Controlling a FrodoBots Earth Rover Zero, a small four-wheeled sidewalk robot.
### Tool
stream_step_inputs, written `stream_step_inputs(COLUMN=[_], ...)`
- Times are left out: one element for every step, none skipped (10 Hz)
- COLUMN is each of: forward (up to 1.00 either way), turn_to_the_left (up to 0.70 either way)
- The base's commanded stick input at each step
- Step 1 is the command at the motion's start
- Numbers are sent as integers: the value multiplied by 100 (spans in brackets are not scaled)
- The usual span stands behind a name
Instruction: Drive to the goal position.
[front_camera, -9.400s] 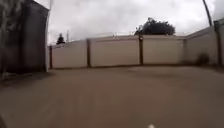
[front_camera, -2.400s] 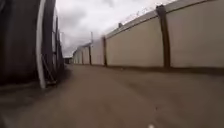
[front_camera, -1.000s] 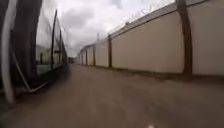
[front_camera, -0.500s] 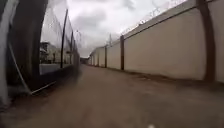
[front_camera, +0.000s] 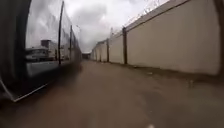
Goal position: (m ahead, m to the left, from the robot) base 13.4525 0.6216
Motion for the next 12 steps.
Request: stream_step_inputs(forward=[70,70,70,70,70,70,70,70,70,70,70,70], turn_to_the_left=[0,35,0,0,0,0,0,0,0,0,0,0])
